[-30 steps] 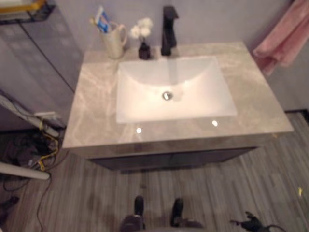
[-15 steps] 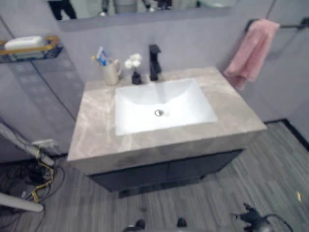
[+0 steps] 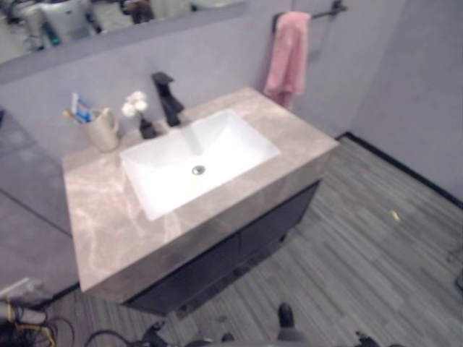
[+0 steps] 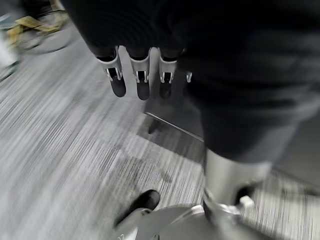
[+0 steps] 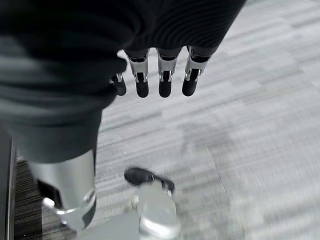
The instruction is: Put brush and paste in cup on sink, flatten towel.
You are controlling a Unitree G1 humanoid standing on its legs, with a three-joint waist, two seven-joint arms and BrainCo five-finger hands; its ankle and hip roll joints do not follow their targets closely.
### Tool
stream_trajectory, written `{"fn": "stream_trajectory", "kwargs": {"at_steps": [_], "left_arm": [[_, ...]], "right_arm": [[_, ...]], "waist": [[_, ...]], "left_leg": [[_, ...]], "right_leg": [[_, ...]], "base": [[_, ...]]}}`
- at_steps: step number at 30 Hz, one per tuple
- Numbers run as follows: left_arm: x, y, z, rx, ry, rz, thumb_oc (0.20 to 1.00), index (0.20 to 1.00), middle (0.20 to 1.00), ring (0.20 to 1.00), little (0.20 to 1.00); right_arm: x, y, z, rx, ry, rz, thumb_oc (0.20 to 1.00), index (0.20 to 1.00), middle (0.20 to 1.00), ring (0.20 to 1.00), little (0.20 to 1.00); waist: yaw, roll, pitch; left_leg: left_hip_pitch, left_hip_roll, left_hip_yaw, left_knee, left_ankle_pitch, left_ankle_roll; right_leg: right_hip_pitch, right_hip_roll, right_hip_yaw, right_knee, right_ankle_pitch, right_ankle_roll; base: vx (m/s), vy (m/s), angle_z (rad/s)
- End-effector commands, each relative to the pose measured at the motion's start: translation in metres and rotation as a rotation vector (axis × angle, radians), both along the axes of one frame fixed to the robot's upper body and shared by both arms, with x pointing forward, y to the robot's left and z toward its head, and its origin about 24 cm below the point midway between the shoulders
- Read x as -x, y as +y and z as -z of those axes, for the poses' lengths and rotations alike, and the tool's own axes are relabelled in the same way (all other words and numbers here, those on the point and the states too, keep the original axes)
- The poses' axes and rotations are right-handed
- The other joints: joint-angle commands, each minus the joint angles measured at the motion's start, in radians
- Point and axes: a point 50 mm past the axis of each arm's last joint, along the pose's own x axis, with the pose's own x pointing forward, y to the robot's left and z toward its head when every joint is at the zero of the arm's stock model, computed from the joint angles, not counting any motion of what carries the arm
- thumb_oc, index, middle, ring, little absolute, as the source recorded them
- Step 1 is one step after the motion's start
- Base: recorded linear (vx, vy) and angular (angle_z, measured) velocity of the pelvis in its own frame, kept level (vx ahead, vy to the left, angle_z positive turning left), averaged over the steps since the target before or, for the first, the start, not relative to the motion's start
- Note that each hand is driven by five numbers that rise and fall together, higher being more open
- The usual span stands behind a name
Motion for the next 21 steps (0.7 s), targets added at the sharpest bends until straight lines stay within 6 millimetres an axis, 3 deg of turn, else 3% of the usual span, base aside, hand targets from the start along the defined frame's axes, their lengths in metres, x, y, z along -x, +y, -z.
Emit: {"fn": "stream_trajectory", "kwargs": {"at_steps": [1,3,5,7,8,10,11,14,15,16,21], "left_arm": [[0.007,0.009,0.001,-0.039,0.018,-0.023,1.000,1.000,1.000,1.000,1.000],[0.019,0.010,0.004,-0.055,0.071,-0.009,1.000,1.000,1.000,1.000,1.000],[0.024,0.012,0.005,-0.060,0.088,-0.038,1.000,1.000,1.000,1.000,1.000],[0.026,0.013,0.005,-0.060,0.096,-0.075,1.000,1.000,1.000,1.000,1.000],[0.027,0.013,0.006,-0.060,0.100,-0.099,1.000,1.000,1.000,1.000,1.000],[0.027,0.014,0.006,-0.061,0.100,-0.108,1.000,1.000,1.000,1.000,1.000],[0.023,0.016,0.005,-0.070,0.093,-0.122,1.000,1.000,1.000,1.000,1.000],[0.020,0.017,0.004,-0.074,0.082,-0.134,1.000,1.000,1.000,1.000,1.000],[0.011,0.019,0.002,-0.084,0.055,-0.136,1.000,1.000,1.000,1.000,1.000],[0.011,0.020,0.002,-0.084,0.055,-0.136,1.000,1.000,1.000,1.000,1.000],[-0.015,0.021,-0.004,-0.088,-0.028,-0.141,1.000,1.000,1.000,1.000,1.000]], "right_arm": [[-0.010,-0.010,-0.005,0.061,-0.004,-0.040,1.000,1.000,1.000,1.000,1.000],[-0.003,-0.006,-0.002,0.050,0.018,-0.042,1.000,1.000,1.000,1.000,1.000],[-0.002,-0.007,-0.003,0.053,0.018,-0.032,1.000,1.000,1.000,1.000,1.000],[-0.005,-0.007,-0.003,0.054,0.006,-0.024,1.000,1.000,1.000,1.000,1.000],[-0.013,-0.008,-0.005,0.060,-0.019,-0.020,1.000,1.000,1.000,1.000,1.000],[-0.016,-0.008,-0.006,0.062,-0.029,-0.019,1.000,1.000,1.000,1.000,1.000],[-0.026,-0.007,-0.008,0.061,-0.059,-0.018,1.000,1.000,1.000,1.000,1.000],[-0.029,-0.005,-0.008,0.054,-0.074,-0.014,1.000,1.000,1.000,1.000,1.000],[-0.030,-0.004,-0.008,0.049,-0.082,-0.005,1.000,1.000,1.000,1.000,1.000],[-0.030,-0.004,-0.008,0.048,-0.082,-0.004,1.000,1.000,1.000,1.000,1.000],[-0.009,-0.004,-0.002,0.048,-0.016,0.028,1.000,1.000,1.000,1.000,1.000]], "waist": [[0.014,0.019,0.025],[0.007,0.034,0.015],[0.008,0.040,0.004],[0.018,0.040,-0.008],[0.034,0.037,-0.021],[0.041,0.035,-0.026],[0.043,0.030,-0.033],[0.039,0.023,-0.038],[0.024,0.017,-0.036],[0.026,0.017,-0.036],[0.005,-0.013,-0.038]], "left_leg": [[-0.010,0.017,-0.078,0.101,-0.132,0.011],[0.033,0.034,-0.026,0.020,-0.108,0.015],[0.047,0.039,0.005,-0.024,-0.090,0.019],[0.051,0.039,0.040,-0.058,-0.070,0.011],[0.048,0.047,0.090,-0.080,-0.056,0.006],[0.051,0.049,0.110,-0.097,-0.051,0.005],[0.055,0.057,0.152,-0.121,-0.041,0.002],[0.059,0.064,0.186,-0.143,-0.031,-0.006],[0.059,0.083,0.194,-0.144,-0.022,-0.017],[0.058,0.084,0.197,-0.143,-0.022,-0.018],[0.053,0.123,0.178,-0.163,0.022,-0.069]], "right_leg": [[0.007,0.002,-0.122,0.070,-0.007,0.041],[0.031,0.008,-0.198,0.161,-0.064,0.019],[0.044,0.008,-0.231,0.220,-0.096,0.010],[0.082,0.011,-0.285,0.212,-0.109,0.011],[0.105,0.002,-0.368,0.220,-0.117,0.014],[0.112,0.000,-0.395,0.223,-0.113,0.019],[0.121,0.001,-0.437,0.243,-0.114,0.026],[0.127,0.024,-0.430,0.193,-0.107,0.026],[0.103,0.059,-0.372,0.184,-0.124,0.009],[0.101,0.059,-0.369,0.185,-0.125,0.008],[0.133,0.146,-0.320,0.076,-0.148,-0.028]], "base": [[0.00,0.004,-1.00],[0.03,-0.008,-1.20],[0.04,-0.045,-1.11],[0.04,-0.127,-1.17],[0.05,-0.177,-0.67],[0.04,-0.158,-0.69],[0.05,-0.211,-0.95],[0.06,-0.235,-0.86],[0.05,-0.227,-1.15],[0.08,-0.333,-1.00],[0.13,-0.329,-0.53]]}}
